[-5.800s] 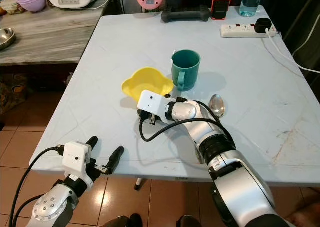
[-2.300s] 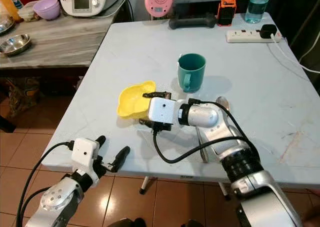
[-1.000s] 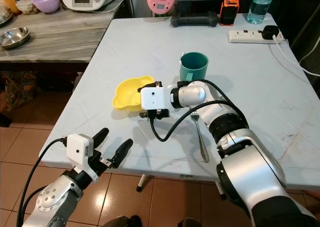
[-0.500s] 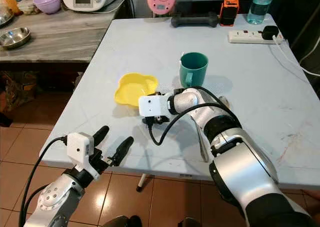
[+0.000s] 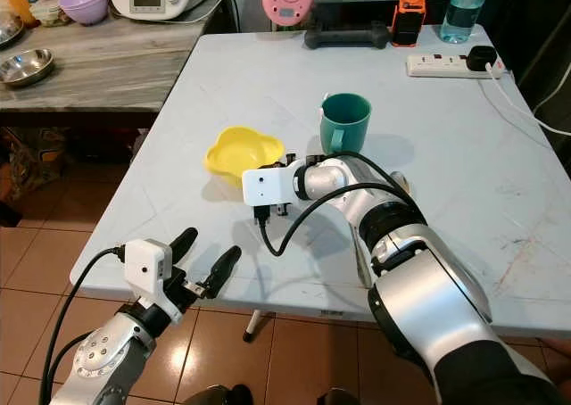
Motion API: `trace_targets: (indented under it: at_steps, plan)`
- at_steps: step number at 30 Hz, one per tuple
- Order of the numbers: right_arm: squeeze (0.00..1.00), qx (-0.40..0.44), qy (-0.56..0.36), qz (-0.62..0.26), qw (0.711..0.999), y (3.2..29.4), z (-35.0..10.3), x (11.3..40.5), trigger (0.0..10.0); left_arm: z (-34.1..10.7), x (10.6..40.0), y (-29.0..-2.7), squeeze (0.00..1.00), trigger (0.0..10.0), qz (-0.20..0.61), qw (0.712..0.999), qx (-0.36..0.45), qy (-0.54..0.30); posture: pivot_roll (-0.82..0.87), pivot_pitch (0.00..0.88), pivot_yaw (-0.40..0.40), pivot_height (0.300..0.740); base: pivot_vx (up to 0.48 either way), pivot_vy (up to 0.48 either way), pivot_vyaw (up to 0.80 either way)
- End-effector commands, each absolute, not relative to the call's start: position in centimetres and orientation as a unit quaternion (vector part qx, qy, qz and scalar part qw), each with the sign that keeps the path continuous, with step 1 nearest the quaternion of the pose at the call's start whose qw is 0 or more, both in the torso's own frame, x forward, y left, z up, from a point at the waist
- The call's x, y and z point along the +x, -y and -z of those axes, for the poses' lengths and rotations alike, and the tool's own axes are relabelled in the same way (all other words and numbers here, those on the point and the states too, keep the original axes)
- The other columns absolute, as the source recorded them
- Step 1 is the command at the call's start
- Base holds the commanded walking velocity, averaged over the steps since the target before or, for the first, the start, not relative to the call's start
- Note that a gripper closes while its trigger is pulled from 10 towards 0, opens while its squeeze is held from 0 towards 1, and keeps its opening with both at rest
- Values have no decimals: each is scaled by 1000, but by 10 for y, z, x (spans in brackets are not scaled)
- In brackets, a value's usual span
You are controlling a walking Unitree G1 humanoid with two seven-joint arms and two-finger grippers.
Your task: Setting the table
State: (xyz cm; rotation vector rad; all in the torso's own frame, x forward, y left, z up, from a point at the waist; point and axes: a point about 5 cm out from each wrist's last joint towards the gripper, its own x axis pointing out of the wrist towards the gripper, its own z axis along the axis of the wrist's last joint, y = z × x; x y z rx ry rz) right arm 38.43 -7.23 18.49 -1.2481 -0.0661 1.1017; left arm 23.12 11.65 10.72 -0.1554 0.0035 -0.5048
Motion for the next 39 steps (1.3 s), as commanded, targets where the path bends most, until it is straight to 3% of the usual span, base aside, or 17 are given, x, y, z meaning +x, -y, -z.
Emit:
trace_targets:
  at_steps: [1,16,28,33,36,39]
  plan:
    - [0,-562,40,-492,664,66,-190,384,0,-104,231,-121,0,10000,242,968,-66,-7,-37,138,74,740,0,0,0]
    - [0,-545,32,-518,658,78,-179,378,0,-105,242,-145,0,10000,244,970,-3,3,-41,139,72,740,0,0,0]
    - [0,-521,88,-543,653,79,-192,372,0,-102,241,-132,0,10000,251,968,-14,4,-58,126,92,740,0,0,0]
    - [0,-469,139,-580,651,73,-207,363,0,-102,243,-135,0,10000,243,970,-13,3,-52,110,98,740,0,0,0]
    - [0,-382,147,-617,672,73,-214,353,0,-103,245,-137,0,10000,229,973,-14,5,-53,103,97,740,0,0,0]
    - [0,-346,153,-625,683,74,-213,345,0,-104,246,-139,0,10000,217,976,-13,8,-54,100,92,740,0,0,0]
